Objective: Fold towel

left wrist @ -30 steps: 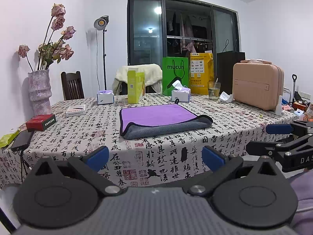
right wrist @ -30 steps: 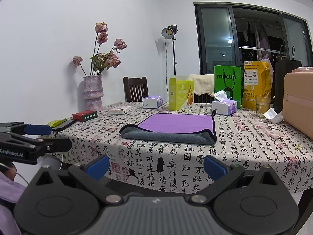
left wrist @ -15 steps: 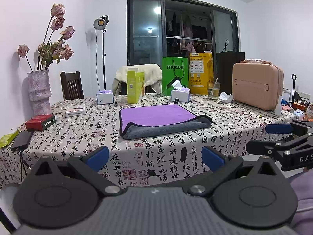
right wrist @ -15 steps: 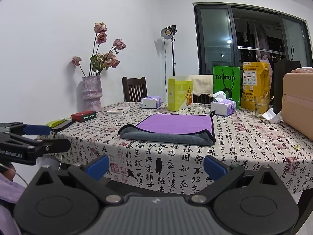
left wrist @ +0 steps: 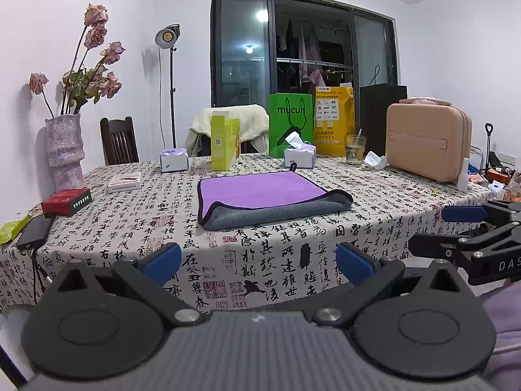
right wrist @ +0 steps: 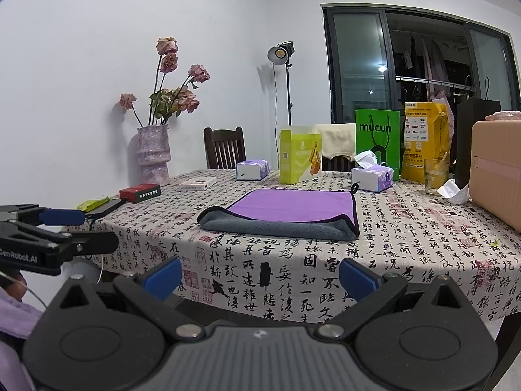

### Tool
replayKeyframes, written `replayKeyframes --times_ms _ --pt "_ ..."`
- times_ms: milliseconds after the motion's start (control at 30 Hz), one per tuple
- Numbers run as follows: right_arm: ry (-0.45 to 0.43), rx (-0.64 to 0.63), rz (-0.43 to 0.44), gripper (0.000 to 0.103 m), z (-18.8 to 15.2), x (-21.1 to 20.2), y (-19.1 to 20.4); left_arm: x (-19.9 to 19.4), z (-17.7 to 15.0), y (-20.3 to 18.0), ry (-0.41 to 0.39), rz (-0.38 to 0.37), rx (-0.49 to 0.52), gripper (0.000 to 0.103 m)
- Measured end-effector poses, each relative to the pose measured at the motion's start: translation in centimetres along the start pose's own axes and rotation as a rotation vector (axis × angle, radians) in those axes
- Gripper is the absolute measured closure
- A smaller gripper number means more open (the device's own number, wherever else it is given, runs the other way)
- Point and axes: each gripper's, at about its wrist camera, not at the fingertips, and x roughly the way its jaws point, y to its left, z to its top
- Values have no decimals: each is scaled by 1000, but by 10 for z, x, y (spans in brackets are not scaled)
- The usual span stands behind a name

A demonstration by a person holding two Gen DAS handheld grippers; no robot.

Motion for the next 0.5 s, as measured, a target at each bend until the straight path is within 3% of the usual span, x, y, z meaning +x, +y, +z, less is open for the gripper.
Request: replayKeyframes --times_ms 500 --pt "-5 10 -5 0 -3 4 -1 5 -1 5 -7 32 14 0"
